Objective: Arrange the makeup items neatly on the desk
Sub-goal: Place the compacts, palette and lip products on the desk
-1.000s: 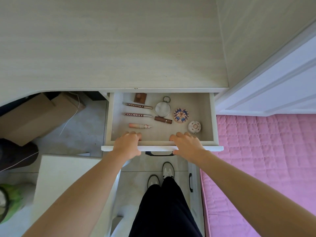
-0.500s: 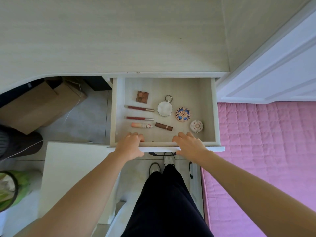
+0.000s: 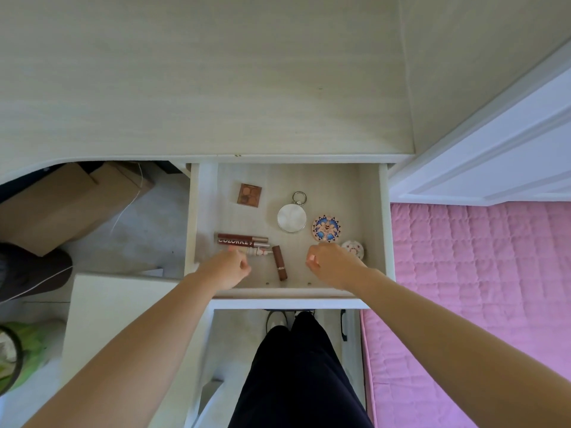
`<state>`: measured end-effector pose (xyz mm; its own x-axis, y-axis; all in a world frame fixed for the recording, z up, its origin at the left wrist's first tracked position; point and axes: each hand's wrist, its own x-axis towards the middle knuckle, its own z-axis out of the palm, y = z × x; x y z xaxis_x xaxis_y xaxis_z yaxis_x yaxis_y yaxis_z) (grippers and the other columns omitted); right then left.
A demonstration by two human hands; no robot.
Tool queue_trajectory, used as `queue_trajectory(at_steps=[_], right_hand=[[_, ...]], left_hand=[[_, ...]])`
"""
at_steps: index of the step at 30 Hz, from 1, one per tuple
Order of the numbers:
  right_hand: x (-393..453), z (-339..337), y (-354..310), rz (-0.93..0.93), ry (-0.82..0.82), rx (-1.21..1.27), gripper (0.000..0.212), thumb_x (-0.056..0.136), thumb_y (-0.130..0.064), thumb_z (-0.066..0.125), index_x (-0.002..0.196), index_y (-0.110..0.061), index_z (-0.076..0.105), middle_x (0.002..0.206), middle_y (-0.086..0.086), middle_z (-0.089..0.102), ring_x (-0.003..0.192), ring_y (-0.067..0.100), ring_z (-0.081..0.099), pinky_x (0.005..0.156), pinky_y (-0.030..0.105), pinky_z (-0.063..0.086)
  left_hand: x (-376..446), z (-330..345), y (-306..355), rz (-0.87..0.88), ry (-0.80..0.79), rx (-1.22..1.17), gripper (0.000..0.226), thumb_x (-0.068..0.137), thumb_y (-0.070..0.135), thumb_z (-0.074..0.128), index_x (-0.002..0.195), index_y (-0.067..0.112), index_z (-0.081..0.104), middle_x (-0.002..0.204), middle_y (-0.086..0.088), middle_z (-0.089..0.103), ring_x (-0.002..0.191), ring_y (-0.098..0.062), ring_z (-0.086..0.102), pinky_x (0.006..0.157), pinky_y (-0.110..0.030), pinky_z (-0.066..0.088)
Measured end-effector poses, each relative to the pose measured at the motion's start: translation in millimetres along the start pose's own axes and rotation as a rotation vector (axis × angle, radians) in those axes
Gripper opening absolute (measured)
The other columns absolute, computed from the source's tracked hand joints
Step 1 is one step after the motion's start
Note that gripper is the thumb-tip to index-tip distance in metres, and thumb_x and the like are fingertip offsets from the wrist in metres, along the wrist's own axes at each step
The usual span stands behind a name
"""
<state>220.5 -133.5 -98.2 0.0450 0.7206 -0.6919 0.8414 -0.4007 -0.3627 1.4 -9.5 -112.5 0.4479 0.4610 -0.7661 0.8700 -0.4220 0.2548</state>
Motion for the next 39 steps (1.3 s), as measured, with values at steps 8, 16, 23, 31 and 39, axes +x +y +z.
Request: queue_trajectory(at_steps=[8,16,23,31,39], right_hand=[[61.1,-27.2,3.5,0.088,0.091,-0.048,0.042,0.097,-0.029,0.045,0.133,-0.009,0.041,0.129,0.010,0.043,0.122,0.033,0.041,0.087,0.047,0.049],[108.7,-22.3,-7.0,0.050,0.161,-0.199,0.063,0.089,-0.031,0.060,0.140,-0.015,0.028,0.143,0.008,0.027,0.120,0.032,0.040,0.072,0.042,0.045],[121.1,-1.3,-15.5,0.003,0.131,-0.334,0.085,0.085,-0.028,0.065,0.149,-0.020,0.010,0.155,0.009,0.005,0.138,0.039,0.014,0.094,0.050,0.044],[131.3,16.1,-24.3,0.088,0.212,-0.318,0.079,0.082,-0.007,0.061,0.146,-0.019,0.015,0.151,0.009,0.015,0.131,0.038,0.026,0.087,0.048,0.047],[135.3,18.8,-27.6,0.112,0.228,-0.307,0.095,0.059,0.003,0.075,0.138,-0.016,0.026,0.141,0.011,0.025,0.119,0.039,0.033,0.078,0.046,0.050]], left_hand=[[63.5,-34.8,13.3,-0.114,0.151,-0.005,0.026,0.095,0.028,0.049,0.115,0.014,0.055,0.102,-0.007,0.064,0.085,-0.021,0.061,0.071,-0.032,0.049],[114.7,-51.3,14.8,-0.200,0.383,-0.136,0.062,0.086,0.029,0.064,0.138,0.016,0.032,0.132,-0.011,0.039,0.119,-0.034,0.043,0.080,-0.045,0.046],[137.9,-43.4,0.0,-0.029,0.374,0.009,0.082,0.081,0.033,0.069,0.148,0.024,0.022,0.142,-0.004,0.025,0.124,-0.033,0.039,0.091,-0.043,0.047],[148.0,-40.1,-16.8,0.153,0.507,0.064,0.060,0.074,0.028,0.077,0.126,0.012,0.052,0.135,-0.008,0.043,0.114,-0.035,0.049,0.090,-0.047,0.045],[143.3,-36.4,-19.5,0.183,0.588,0.016,0.054,0.074,0.031,0.078,0.119,0.010,0.055,0.118,-0.008,0.058,0.108,-0.033,0.051,0.085,-0.043,0.046]])
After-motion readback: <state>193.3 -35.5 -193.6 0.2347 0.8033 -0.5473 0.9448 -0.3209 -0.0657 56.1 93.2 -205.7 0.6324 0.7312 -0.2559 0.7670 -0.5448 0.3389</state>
